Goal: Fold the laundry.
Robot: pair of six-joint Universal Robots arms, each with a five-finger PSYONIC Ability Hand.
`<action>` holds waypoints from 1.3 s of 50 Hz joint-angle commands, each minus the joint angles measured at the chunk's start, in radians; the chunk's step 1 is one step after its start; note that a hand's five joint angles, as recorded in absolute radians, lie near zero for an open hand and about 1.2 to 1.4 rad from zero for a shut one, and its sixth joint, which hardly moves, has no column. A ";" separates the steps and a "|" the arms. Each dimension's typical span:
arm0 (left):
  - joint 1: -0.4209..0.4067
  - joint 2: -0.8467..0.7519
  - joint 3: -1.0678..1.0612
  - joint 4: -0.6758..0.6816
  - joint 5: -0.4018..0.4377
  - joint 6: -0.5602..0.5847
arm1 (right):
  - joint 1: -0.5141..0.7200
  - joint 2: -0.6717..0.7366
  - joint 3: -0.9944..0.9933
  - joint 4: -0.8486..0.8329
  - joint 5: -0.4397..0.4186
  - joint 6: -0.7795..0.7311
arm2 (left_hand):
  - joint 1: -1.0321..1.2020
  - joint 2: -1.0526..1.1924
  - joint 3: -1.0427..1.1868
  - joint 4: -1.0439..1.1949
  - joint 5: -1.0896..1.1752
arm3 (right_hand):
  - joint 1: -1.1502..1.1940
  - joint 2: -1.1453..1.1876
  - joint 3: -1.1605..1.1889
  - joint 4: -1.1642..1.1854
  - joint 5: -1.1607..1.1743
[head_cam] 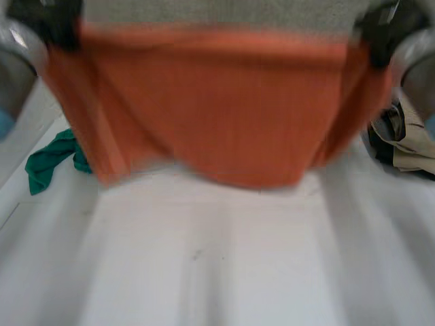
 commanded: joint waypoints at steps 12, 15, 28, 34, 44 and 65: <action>0.074 0.064 -0.345 0.406 0.007 -0.252 | -0.006 -0.126 0.305 -0.392 -0.094 0.111 | 0.229 0.199 0.207 0.199 0.243 | 0.285 0.221 0.207 0.199 0.223; 0.074 0.044 -0.440 0.404 0.018 -0.246 | -0.006 -0.100 0.371 -0.331 -0.123 0.111 | 0.229 0.199 0.207 0.199 0.243 | 0.285 0.221 0.207 0.199 0.223; 0.076 -0.175 -0.735 0.392 0.067 -0.078 | 0.016 0.113 0.614 -0.229 -0.143 0.029 | 0.229 0.199 0.207 0.199 0.243 | 0.285 0.221 0.207 0.199 0.223; 0.108 -0.163 -0.751 0.296 0.071 0.051 | 0.008 0.084 0.664 -0.205 -0.111 0.035 | -0.251 -0.282 -0.273 -0.282 -0.238 | 0.285 0.221 0.207 0.199 0.223; 0.133 -0.079 -0.828 0.280 0.108 0.065 | -0.033 -0.016 0.742 -0.145 -0.118 0.058 | -0.190 -0.221 -0.213 -0.221 -0.177 | 0.285 0.221 0.207 0.199 0.223; 0.174 0.088 -0.992 0.200 0.171 0.167 | -0.060 -0.074 0.785 -0.036 -0.137 -0.028 | 0.229 0.199 0.207 0.199 0.243 | 0.285 0.221 0.207 0.199 0.223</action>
